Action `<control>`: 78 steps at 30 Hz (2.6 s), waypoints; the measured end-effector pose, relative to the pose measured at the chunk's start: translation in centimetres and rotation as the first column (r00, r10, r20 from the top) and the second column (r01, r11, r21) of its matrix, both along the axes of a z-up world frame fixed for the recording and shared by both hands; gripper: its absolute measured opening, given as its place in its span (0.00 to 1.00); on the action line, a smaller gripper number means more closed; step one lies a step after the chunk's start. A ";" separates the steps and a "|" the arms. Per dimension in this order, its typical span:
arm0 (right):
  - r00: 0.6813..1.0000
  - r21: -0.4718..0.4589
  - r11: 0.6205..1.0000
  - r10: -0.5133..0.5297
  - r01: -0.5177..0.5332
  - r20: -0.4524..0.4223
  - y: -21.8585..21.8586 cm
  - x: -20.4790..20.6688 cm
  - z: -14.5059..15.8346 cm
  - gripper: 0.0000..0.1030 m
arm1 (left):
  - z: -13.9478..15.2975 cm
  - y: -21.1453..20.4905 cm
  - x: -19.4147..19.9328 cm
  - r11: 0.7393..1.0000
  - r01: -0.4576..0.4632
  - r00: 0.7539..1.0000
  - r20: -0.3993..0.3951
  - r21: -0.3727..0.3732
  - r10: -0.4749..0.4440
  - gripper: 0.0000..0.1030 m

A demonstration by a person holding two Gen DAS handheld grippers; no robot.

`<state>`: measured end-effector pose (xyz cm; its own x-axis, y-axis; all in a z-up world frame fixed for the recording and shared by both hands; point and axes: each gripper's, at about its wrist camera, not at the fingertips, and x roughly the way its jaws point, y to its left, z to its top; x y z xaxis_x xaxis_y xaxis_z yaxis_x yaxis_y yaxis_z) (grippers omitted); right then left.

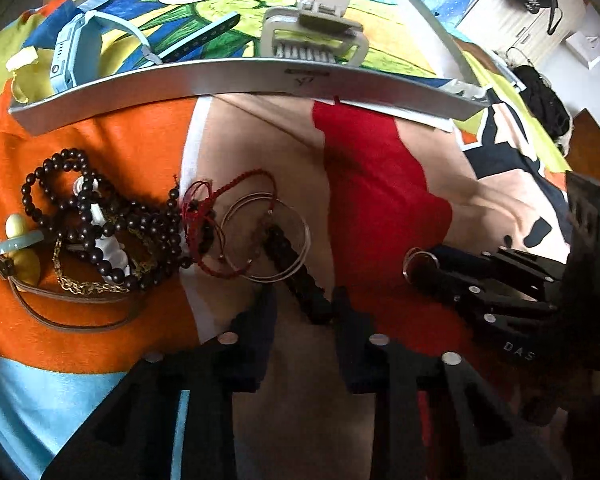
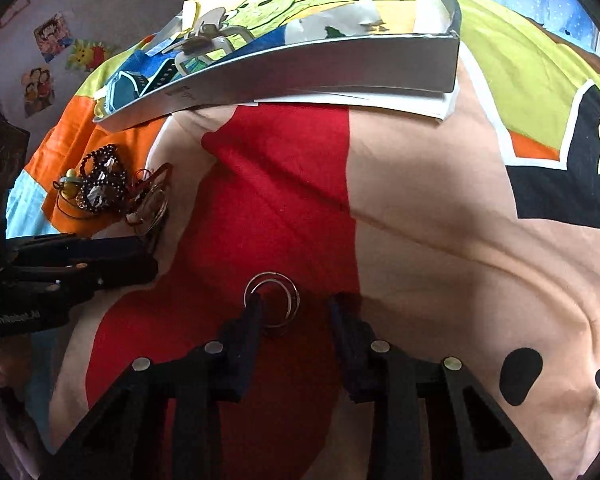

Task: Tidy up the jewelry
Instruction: 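Close the right tool on a small silver ring, then carry the silver ring with the right tool into the tray and release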

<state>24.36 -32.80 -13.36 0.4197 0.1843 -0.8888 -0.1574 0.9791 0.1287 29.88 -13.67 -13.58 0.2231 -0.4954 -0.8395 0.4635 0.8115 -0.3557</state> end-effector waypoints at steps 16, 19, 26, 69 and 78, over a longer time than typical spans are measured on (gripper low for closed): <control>1.000 -0.003 1.000 -0.006 0.006 -0.006 1.0 -0.2 -0.4 0.05 | 1.0 -0.7 -1.2 1.000 -0.020 1.000 0.016 0.020 0.020 0.12; 1.000 0.019 1.000 -0.004 0.004 -0.003 1.1 -0.4 0.0 0.05 | 1.9 -0.6 -2.0 1.000 -0.026 1.000 0.014 0.007 0.026 0.12; 0.999 0.045 0.999 -0.015 0.013 0.045 0.8 -1.9 1.7 0.04 | 4.1 -0.2 -4.7 0.998 -0.018 1.000 -0.023 -0.052 0.017 0.12; 0.828 0.342 0.936 -0.258 0.086 0.498 -2.1 3.0 9.8 0.03 | 10.1 -1.6 4.3 0.963 -0.235 0.929 0.261 -0.129 0.261 0.11; 0.881 0.241 0.967 -0.184 0.083 0.435 -0.1 7.3 6.3 0.03 | 6.8 -1.2 7.6 0.966 -0.250 0.941 0.219 -0.069 0.259 0.11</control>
